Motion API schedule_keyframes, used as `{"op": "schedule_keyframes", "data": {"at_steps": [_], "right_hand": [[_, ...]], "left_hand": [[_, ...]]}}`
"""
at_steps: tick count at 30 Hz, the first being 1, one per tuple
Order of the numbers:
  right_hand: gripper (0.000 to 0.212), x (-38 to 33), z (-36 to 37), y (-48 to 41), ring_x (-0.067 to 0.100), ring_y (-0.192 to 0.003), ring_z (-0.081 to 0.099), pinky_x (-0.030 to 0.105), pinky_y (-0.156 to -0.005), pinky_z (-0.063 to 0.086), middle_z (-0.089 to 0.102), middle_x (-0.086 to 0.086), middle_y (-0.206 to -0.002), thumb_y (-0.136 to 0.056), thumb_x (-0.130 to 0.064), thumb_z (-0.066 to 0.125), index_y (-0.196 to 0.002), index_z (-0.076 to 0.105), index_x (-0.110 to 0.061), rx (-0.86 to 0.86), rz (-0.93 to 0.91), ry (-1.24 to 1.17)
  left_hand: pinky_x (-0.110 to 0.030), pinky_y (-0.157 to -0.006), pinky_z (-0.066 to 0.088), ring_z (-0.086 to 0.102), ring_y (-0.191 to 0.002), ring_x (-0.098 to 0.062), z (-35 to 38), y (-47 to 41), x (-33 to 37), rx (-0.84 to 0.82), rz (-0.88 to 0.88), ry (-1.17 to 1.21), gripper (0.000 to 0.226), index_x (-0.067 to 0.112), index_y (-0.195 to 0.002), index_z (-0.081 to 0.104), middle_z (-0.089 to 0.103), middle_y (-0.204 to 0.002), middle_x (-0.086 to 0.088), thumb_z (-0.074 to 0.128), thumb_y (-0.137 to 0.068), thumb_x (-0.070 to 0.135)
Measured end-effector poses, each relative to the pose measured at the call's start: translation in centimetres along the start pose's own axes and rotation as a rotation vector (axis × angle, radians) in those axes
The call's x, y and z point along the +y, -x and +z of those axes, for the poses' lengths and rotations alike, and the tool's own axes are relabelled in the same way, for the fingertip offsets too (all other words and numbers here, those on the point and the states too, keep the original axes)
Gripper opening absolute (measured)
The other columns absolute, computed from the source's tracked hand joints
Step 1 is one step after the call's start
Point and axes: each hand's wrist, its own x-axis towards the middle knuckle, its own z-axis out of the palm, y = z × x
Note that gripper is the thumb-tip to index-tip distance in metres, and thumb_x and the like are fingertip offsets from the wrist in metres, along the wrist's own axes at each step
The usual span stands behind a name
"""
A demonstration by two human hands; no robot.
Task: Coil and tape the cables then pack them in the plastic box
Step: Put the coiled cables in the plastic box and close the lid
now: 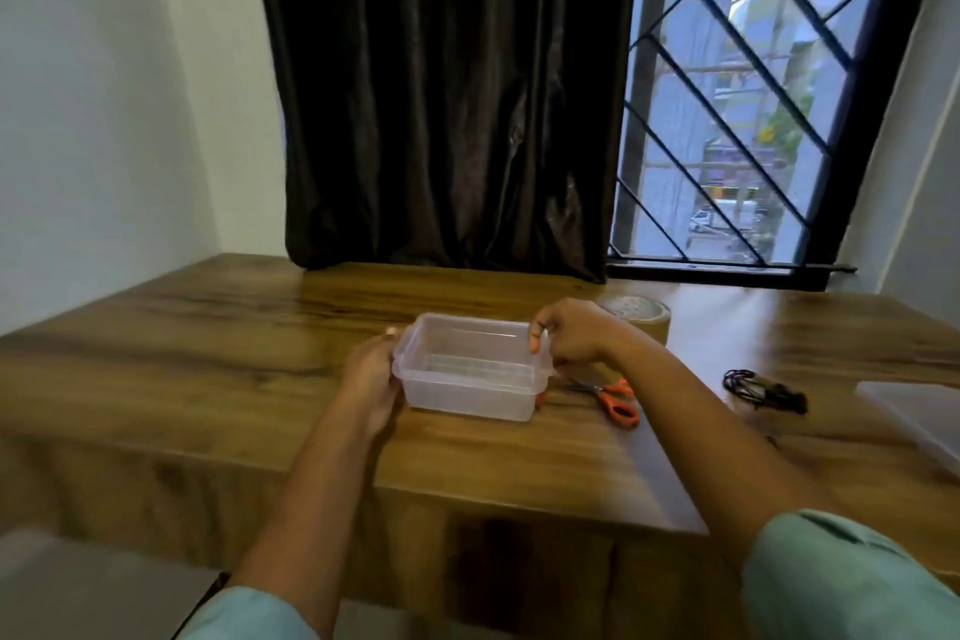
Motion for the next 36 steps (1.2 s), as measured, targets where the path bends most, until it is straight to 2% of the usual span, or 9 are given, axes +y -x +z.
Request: {"op": "schedule_keyframes", "data": {"at_steps": [8,11,14,16,18,20,25,32,36], "right_hand": [[0.035,-0.4,2.2,-0.3,0.015,-0.063,0.06,0.022,-0.049,0.05,0.058,0.006,-0.085,-0.076,0.012,0.057,-0.086,0.065,-0.021,-0.037,0.14,-0.217],[0.042,-0.4,2.0,0.1,0.009,-0.052,0.063,0.017,-0.044,0.048,0.059,0.009,-0.095,-0.081,0.012,0.057,-0.103,0.064,-0.023,-0.026,0.149,-0.347],[0.048,1.2,0.5,1.4,0.015,-0.064,0.065,0.027,-0.059,0.055,0.064,0.006,-0.083,-0.083,0.009,0.06,-0.118,0.058,-0.024,0.07,0.107,-0.365],[0.044,3.6,-1.0,3.1,0.017,-0.062,0.062,0.025,-0.056,0.053,0.065,0.006,-0.075,-0.082,0.008,0.062,-0.114,0.061,-0.022,0.219,0.152,-0.377],[0.031,7.0,-2.4,5.6,0.017,-0.055,0.06,0.021,-0.046,0.049,0.065,0.009,-0.073,-0.081,0.002,0.064,-0.102,0.067,-0.02,0.386,0.295,-0.376],[0.019,10.5,-3.1,8.3,0.023,-0.061,0.062,0.029,-0.058,0.054,0.068,0.013,-0.076,-0.081,-0.002,0.064,-0.094,0.071,-0.013,0.479,0.45,-0.325],[0.015,15.2,-2.1,12.7,0.032,-0.089,0.064,0.028,-0.067,0.042,0.07,0.019,-0.091,-0.084,-0.016,0.064,-0.087,0.074,-0.005,0.468,0.631,-0.211],[0.024,15.9,-0.3,12.4,0.018,-0.067,0.06,0.024,-0.051,0.041,0.068,0.008,-0.079,-0.082,-0.033,0.071,-0.088,0.072,-0.01,0.398,0.626,-0.245],[0.016,16.5,0.1,12.0,0.021,-0.075,0.063,0.03,-0.065,0.05,0.07,0.009,-0.082,-0.079,-0.026,0.075,-0.082,0.073,-0.01,0.439,0.6,-0.315]], "left_hand": [[-0.037,-0.07,0.054,0.063,-0.081,-0.026,-1.2,0.2,-0.3,0.013,-0.064,-0.121,0.021,0.008,-0.097,0.066,0.067,-0.088,-0.011,0.049,-0.094,0.02],[-0.043,-0.082,0.055,0.063,-0.095,-0.032,-0.9,0.7,0.0,0.068,-0.11,-0.149,0.023,0.009,-0.105,0.062,0.065,-0.102,-0.016,0.049,-0.095,0.025],[-0.042,-0.089,0.051,0.059,-0.101,-0.025,0.3,2.0,0.7,0.29,0.123,-0.178,0.02,0.014,-0.109,0.058,0.06,-0.11,-0.008,0.048,-0.096,0.024],[-0.033,-0.085,0.048,0.055,-0.099,-0.015,2.0,3.5,1.2,0.317,0.369,-0.238,0.023,0.021,-0.117,0.058,0.058,-0.11,0.003,0.048,-0.096,0.023],[-0.025,-0.077,0.046,0.055,-0.09,-0.006,5.1,4.8,1.4,0.225,0.53,-0.327,0.018,0.028,-0.108,0.06,0.059,-0.103,0.008,0.05,-0.095,0.022],[-0.024,-0.071,0.045,0.057,-0.083,-0.004,9.4,5.7,1.1,0.074,0.589,-0.418,0.015,0.03,-0.096,0.064,0.064,-0.093,0.008,0.052,-0.093,0.021],[-0.032,-0.084,0.051,0.063,-0.094,-0.024,19.9,6.0,-3.7,-0.407,0.314,-0.884,0.012,0.02,-0.085,0.069,0.07,-0.099,-0.005,0.058,-0.087,0.023],[-0.043,-0.11,0.028,0.042,-0.125,-0.027,23.9,4.6,-8.4,-0.447,0.45,-1.394,0.024,0.03,-0.11,0.067,0.057,-0.129,-0.003,0.059,-0.087,0.035],[-0.048,-0.11,0.018,0.039,-0.126,-0.027,24.7,4.7,-8.9,-0.453,0.556,-1.597,0.022,0.032,-0.108,0.068,0.058,-0.127,-0.001,0.057,-0.089,0.035]]}}
